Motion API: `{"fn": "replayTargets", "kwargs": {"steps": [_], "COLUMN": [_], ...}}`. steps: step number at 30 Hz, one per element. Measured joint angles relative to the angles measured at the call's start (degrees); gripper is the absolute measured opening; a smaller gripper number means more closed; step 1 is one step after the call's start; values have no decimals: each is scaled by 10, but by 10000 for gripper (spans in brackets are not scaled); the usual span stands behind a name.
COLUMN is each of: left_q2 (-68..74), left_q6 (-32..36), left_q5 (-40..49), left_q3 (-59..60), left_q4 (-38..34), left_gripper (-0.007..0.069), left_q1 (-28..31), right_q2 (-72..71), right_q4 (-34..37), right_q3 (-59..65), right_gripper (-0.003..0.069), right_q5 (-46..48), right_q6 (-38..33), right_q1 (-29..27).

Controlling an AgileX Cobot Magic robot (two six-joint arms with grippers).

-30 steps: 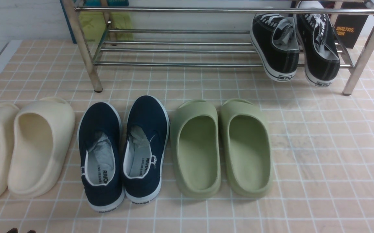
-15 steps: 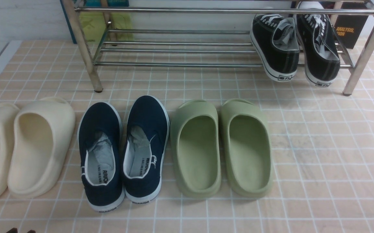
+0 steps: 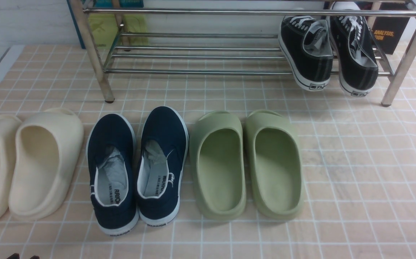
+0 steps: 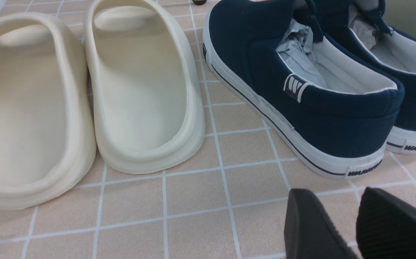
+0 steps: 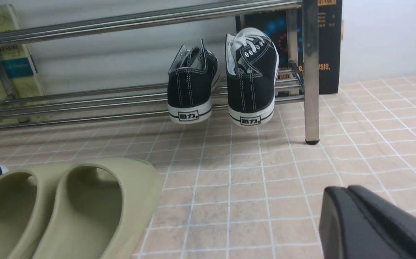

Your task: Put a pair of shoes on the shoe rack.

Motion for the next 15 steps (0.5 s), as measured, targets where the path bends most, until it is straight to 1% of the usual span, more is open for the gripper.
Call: {"fn": "replayTargets", "kwargs": {"steps": [4, 6, 9, 13, 15], "left_q2": [0, 0, 0, 0, 0], "left_q6": [0, 0, 0, 0, 0], "left_q5": [0, 0, 0, 0, 0], "left_q3": [0, 0, 0, 0, 0], "left_q4": [0, 0, 0, 1, 1], "left_gripper": [239, 239, 239, 239, 239], "left_q1": [0, 0, 0, 0, 0], "right_q2": [0, 0, 0, 0, 0], "right_q4": [0, 0, 0, -3, -3], "right_q3": [0, 0, 0, 0, 0], "right_gripper": [9, 9, 9, 9, 9], "right_q5": [12, -2, -55, -179, -198], "right_q6": [0, 0, 0, 0, 0], "right_q1": [0, 0, 0, 0, 0]}}
